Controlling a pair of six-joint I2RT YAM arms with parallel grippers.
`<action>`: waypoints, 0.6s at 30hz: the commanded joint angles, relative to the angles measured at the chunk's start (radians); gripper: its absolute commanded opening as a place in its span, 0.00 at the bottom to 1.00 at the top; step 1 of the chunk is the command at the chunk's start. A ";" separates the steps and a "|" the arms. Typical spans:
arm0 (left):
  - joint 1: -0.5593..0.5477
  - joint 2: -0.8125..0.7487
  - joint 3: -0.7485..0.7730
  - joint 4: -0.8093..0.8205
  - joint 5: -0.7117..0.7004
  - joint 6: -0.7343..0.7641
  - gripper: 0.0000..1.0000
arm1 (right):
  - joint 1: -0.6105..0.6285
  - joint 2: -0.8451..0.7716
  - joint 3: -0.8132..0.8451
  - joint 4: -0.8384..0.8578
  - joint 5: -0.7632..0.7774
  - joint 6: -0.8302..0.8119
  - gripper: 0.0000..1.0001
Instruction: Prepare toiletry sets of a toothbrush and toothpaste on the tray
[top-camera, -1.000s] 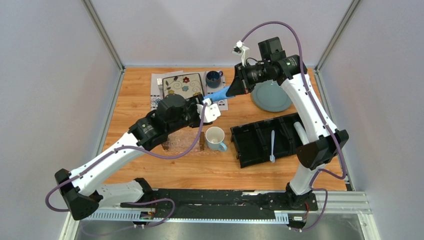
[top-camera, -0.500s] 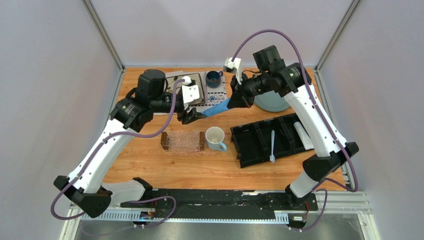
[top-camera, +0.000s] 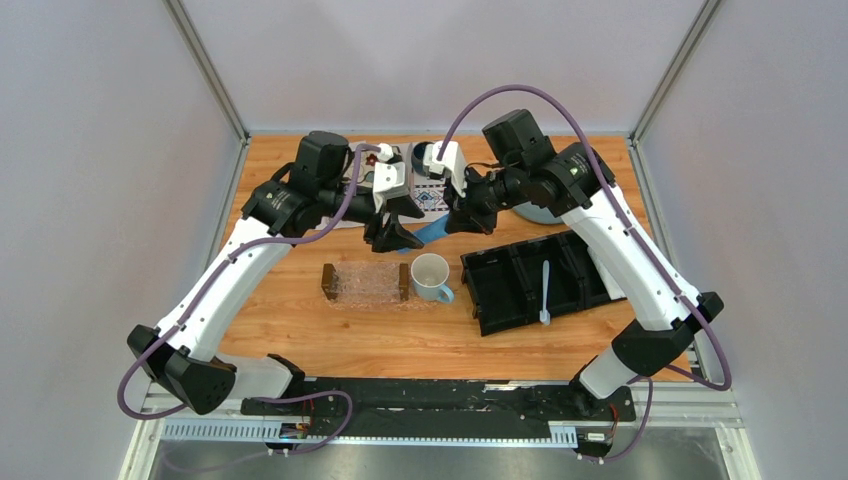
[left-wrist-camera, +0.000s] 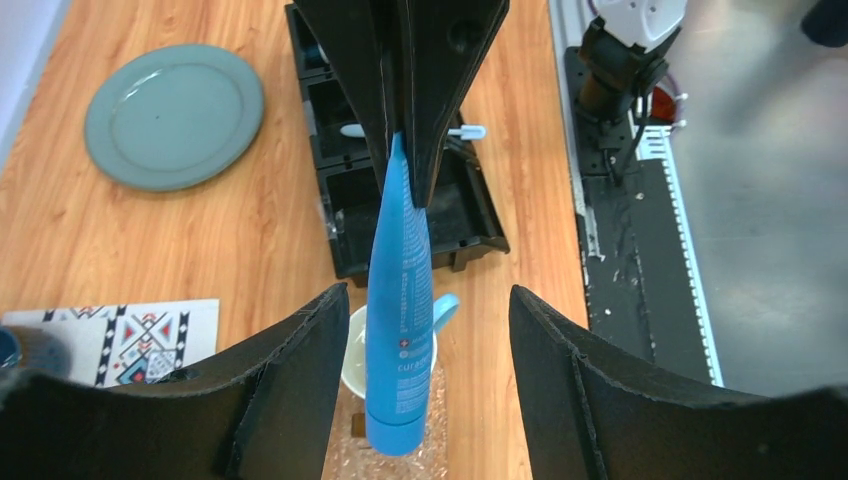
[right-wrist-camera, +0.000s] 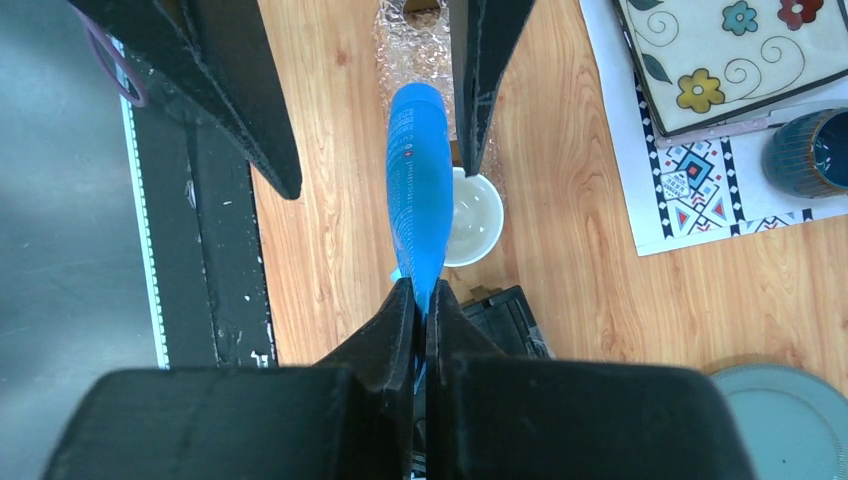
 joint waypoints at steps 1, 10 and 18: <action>0.003 0.010 0.020 0.058 0.106 -0.052 0.68 | 0.031 -0.006 0.008 0.039 0.057 -0.030 0.01; 0.003 0.024 -0.046 0.160 0.099 -0.101 0.68 | 0.063 0.021 0.045 0.041 0.070 -0.022 0.01; 0.021 0.007 -0.086 0.151 0.073 -0.047 0.68 | 0.066 0.012 0.057 0.033 0.090 -0.023 0.00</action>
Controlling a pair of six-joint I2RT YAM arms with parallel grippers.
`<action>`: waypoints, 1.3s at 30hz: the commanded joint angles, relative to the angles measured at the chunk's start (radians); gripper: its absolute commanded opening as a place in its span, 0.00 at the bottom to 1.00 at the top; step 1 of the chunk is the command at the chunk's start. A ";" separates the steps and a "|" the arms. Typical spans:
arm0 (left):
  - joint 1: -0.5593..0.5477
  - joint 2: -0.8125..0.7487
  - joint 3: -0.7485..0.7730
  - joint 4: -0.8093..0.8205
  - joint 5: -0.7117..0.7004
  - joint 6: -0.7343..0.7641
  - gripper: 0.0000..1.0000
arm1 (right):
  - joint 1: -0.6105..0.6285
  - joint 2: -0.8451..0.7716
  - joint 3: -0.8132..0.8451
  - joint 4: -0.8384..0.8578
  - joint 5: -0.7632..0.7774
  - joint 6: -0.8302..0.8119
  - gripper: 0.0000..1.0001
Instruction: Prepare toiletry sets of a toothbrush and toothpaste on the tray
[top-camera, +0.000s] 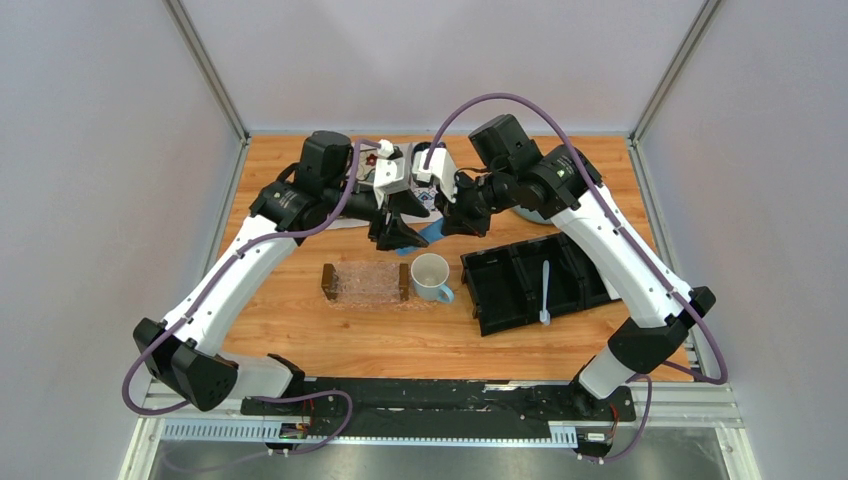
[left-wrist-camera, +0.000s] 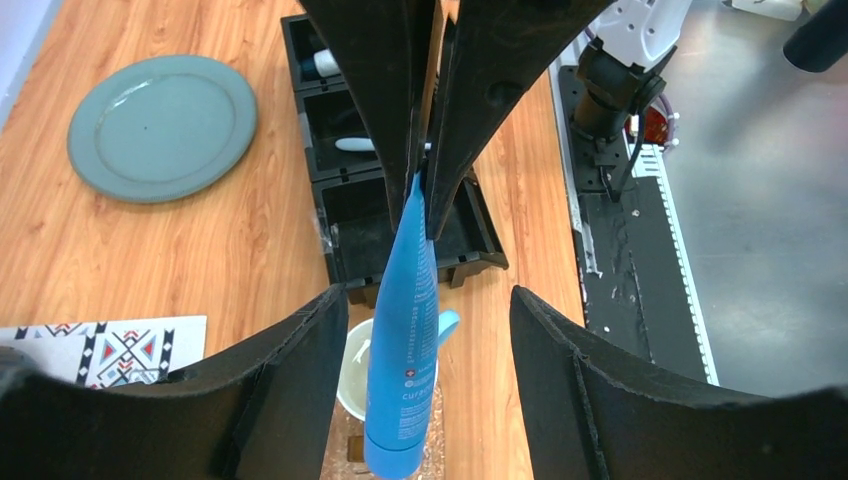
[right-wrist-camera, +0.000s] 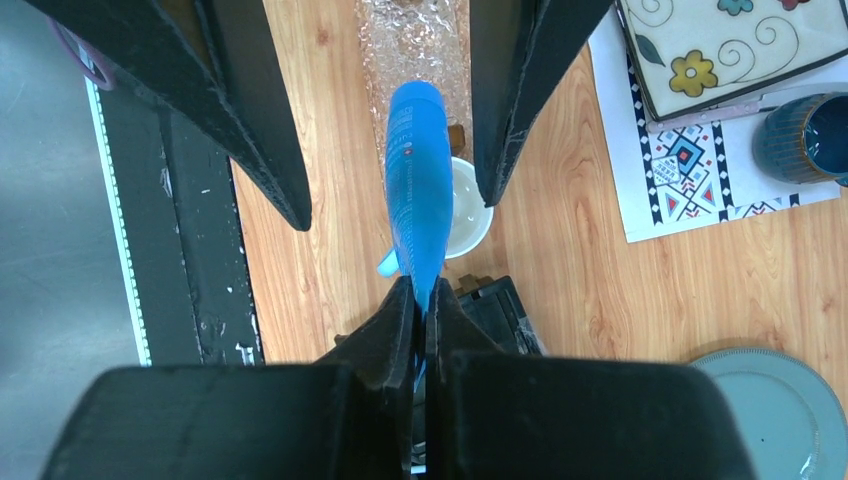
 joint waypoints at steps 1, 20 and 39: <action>0.018 -0.014 -0.034 0.058 0.025 0.001 0.68 | 0.015 -0.019 0.051 0.035 0.006 -0.017 0.00; 0.069 -0.076 -0.160 0.146 0.099 0.033 0.68 | 0.013 -0.036 0.096 0.052 0.032 -0.003 0.00; 0.067 -0.010 -0.166 0.074 0.055 0.148 0.55 | 0.013 -0.038 0.128 0.061 -0.041 0.034 0.00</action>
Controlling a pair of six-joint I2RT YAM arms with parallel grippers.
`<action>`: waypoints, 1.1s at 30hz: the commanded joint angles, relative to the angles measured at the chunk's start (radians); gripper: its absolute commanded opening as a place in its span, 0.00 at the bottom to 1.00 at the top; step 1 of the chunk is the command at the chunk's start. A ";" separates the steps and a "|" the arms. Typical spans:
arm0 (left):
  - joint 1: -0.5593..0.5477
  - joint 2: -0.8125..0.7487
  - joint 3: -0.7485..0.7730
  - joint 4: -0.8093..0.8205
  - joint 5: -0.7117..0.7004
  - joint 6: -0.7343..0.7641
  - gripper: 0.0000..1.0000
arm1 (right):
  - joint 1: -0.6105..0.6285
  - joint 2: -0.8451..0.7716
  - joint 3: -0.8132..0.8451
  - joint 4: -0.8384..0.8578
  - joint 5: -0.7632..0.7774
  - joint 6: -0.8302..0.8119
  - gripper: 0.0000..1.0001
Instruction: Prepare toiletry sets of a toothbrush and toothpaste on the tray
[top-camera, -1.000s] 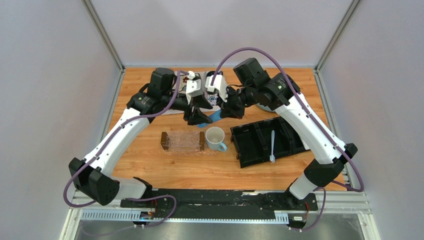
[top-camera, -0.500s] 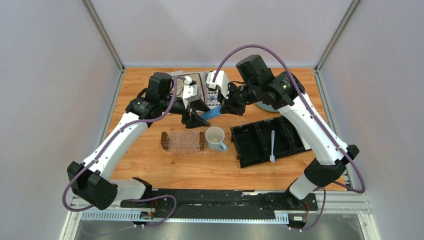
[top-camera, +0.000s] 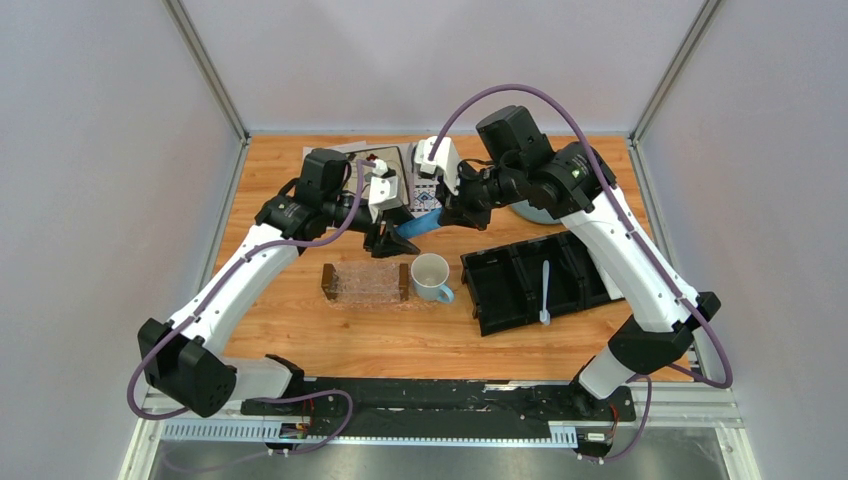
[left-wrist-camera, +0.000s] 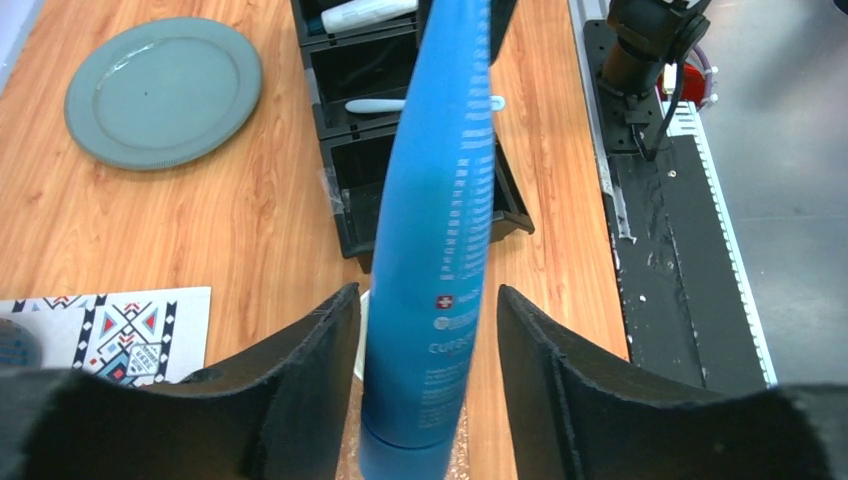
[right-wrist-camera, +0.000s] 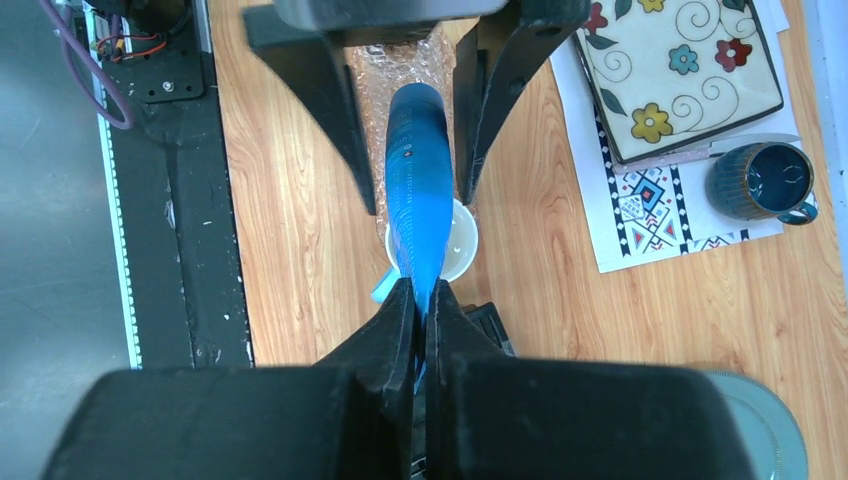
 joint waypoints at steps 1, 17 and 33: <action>0.000 0.016 0.018 -0.011 0.023 0.040 0.52 | 0.003 -0.034 0.040 0.054 -0.036 0.021 0.00; -0.012 0.001 0.006 0.043 0.032 -0.064 0.00 | 0.003 -0.041 0.035 0.094 -0.021 0.062 0.04; -0.003 -0.073 -0.051 0.234 -0.030 -0.252 0.00 | -0.014 -0.126 -0.020 0.189 0.079 0.117 0.57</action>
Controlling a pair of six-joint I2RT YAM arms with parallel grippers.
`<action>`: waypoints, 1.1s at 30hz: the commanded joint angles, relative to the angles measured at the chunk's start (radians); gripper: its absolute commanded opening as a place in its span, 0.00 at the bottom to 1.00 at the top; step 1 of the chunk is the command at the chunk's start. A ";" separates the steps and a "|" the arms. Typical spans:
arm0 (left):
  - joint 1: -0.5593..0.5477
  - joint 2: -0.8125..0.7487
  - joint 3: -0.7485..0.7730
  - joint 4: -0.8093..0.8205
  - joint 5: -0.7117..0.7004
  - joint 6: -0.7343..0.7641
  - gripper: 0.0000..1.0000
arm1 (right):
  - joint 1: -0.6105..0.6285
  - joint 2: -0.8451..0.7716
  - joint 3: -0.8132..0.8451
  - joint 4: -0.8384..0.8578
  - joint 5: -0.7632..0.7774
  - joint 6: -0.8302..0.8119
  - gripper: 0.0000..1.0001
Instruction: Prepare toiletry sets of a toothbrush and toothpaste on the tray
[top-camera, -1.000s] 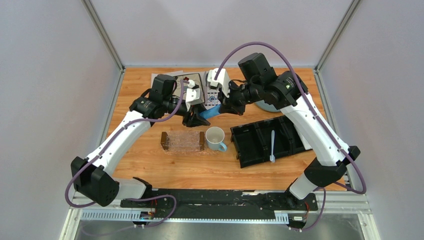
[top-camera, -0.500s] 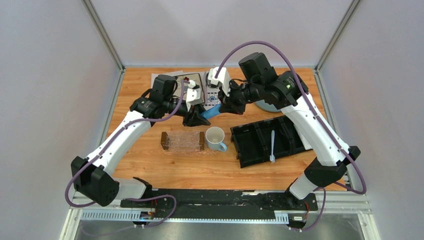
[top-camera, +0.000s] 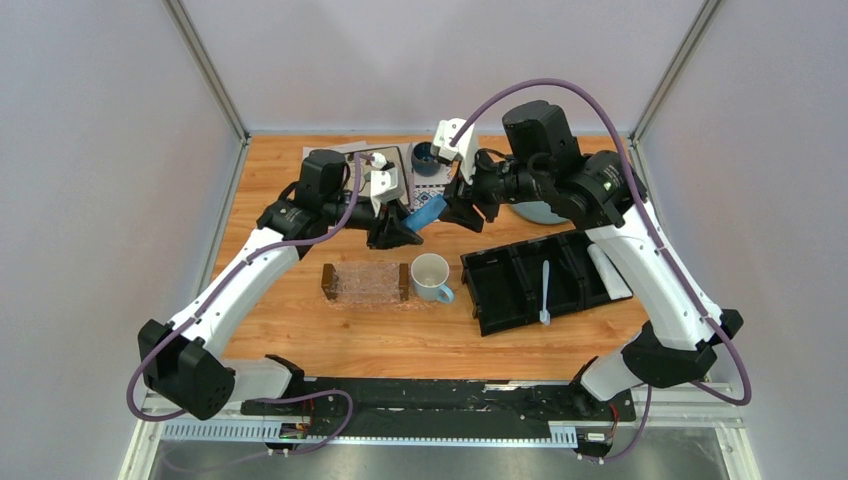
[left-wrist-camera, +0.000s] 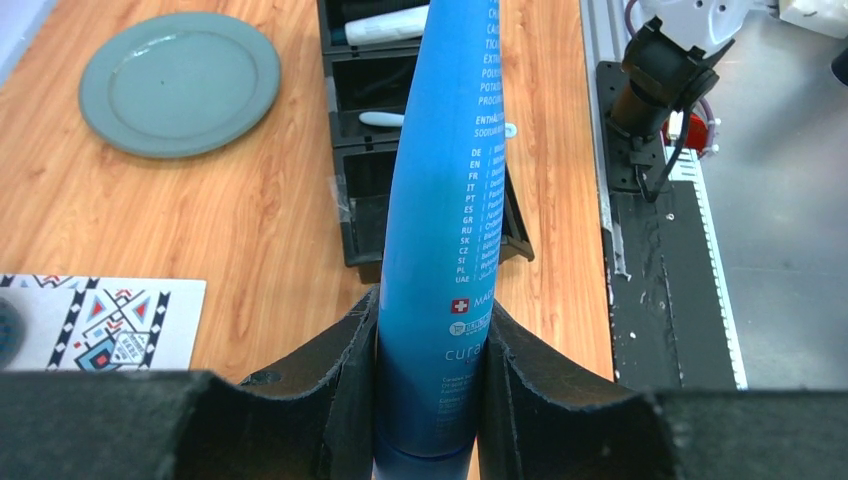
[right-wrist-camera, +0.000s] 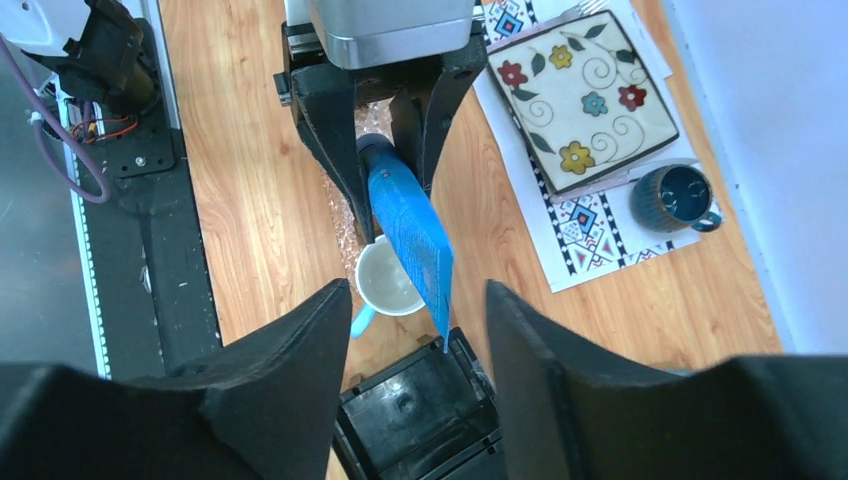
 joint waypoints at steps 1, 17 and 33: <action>0.008 -0.067 -0.013 0.145 0.009 -0.105 0.00 | -0.016 -0.045 0.000 0.079 0.025 0.044 0.59; 0.057 -0.131 -0.135 0.726 -0.029 -0.590 0.00 | -0.101 -0.077 -0.060 0.285 -0.064 0.179 0.75; 0.057 -0.102 -0.234 1.236 -0.052 -1.010 0.00 | -0.145 -0.067 -0.196 0.647 -0.321 0.439 0.80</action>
